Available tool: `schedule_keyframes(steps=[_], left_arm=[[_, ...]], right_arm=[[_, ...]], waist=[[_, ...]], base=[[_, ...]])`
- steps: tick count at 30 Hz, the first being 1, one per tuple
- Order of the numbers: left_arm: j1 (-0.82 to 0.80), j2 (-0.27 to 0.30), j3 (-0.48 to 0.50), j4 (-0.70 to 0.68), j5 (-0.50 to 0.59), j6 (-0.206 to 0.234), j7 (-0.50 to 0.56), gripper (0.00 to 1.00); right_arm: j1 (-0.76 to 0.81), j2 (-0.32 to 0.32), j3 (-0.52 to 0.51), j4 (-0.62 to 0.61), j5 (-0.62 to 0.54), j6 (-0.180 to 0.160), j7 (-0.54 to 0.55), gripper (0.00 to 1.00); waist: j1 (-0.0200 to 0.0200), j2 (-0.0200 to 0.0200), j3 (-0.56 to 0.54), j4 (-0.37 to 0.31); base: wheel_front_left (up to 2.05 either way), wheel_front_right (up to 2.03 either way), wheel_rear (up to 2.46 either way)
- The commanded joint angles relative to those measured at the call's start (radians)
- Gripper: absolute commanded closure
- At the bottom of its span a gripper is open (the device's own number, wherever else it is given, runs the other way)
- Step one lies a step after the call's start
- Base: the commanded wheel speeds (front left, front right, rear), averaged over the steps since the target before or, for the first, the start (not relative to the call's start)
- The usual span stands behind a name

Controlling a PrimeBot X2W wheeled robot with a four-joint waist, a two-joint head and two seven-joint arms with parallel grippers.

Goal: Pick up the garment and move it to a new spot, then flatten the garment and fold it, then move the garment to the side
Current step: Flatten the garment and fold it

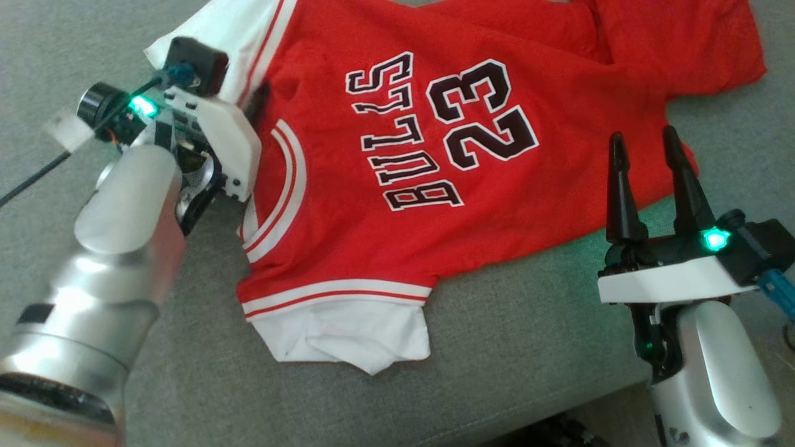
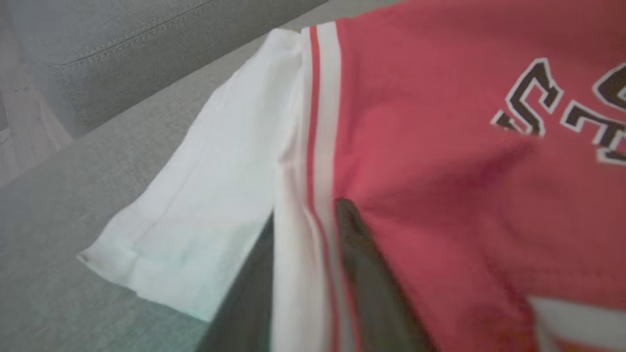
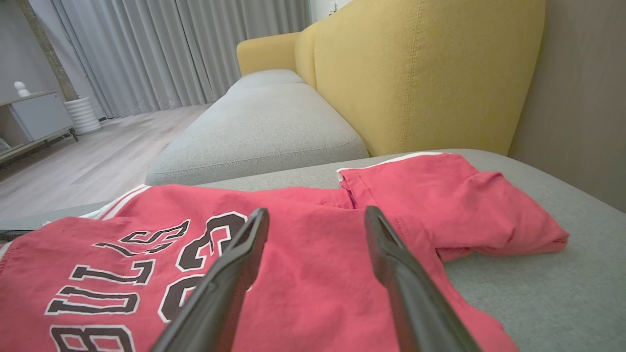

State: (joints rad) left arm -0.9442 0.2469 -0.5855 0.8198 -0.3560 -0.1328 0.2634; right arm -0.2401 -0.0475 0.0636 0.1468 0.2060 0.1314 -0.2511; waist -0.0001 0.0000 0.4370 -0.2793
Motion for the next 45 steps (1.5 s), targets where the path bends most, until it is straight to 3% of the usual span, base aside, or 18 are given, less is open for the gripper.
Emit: schedule_keyframes(steps=[1,6,10,26,27,28,34,45], left_arm=[[-0.001,0.061,-0.023,0.007,-0.022,0.002,0.042,1.0],[-0.072,0.145,-0.034,0.014,-0.041,0.003,0.008,1.0],[-0.166,0.201,-0.011,0.04,-0.013,0.044,-0.065,1.0],[-0.431,0.309,-0.074,0.145,0.136,0.086,-0.186,1.0],[-0.443,0.31,-0.077,0.155,0.143,0.092,-0.196,0.61],[-0.454,0.309,-0.078,0.163,0.146,0.099,-0.21,0.0],[-0.467,0.258,-0.061,0.193,0.134,0.168,-0.349,0.0],[-0.291,0.118,-0.023,0.183,0.034,0.176,-0.511,0.0]], right_arm=[[-0.024,-0.003,0.024,-0.034,0.008,-0.001,-0.011,0.0],[-0.029,-0.003,0.02,-0.035,0.013,-0.001,-0.011,0.0],[-0.033,-0.003,0.024,-0.032,0.011,-0.001,-0.011,0.0],[-0.053,-0.003,0.076,-0.03,0.018,-0.001,-0.011,0.0],[-0.053,-0.003,0.078,-0.031,0.018,-0.001,-0.011,0.0],[-0.054,-0.003,0.079,-0.031,0.019,-0.001,-0.011,0.0],[-0.059,-0.003,0.066,-0.036,0.012,-0.001,-0.011,0.0],[-0.052,-0.003,0.016,-0.021,-0.052,-0.001,-0.011,0.0]], waist=[[0.0001,0.0,0.002,-0.006],[0.0001,0.0,0.004,-0.01],[0.0001,0.0,0.007,-0.01],[0.0001,0.0,0.049,-0.038],[0.0001,0.0,0.051,-0.039],[0.0001,0.0,0.054,-0.039],[0.0001,0.0,0.057,-0.004],[0.0001,0.0,-0.054,0.131]], base=[[0.0,0.0,0.0],[0.0,0.0,0.0],[0.0,0.0,0.0],[0.0,0.0,0.0],[0.0,0.0,0.0],[0.0,0.0,0.0],[0.0,0.0,0.0],[0.0,0.0,0.0]])
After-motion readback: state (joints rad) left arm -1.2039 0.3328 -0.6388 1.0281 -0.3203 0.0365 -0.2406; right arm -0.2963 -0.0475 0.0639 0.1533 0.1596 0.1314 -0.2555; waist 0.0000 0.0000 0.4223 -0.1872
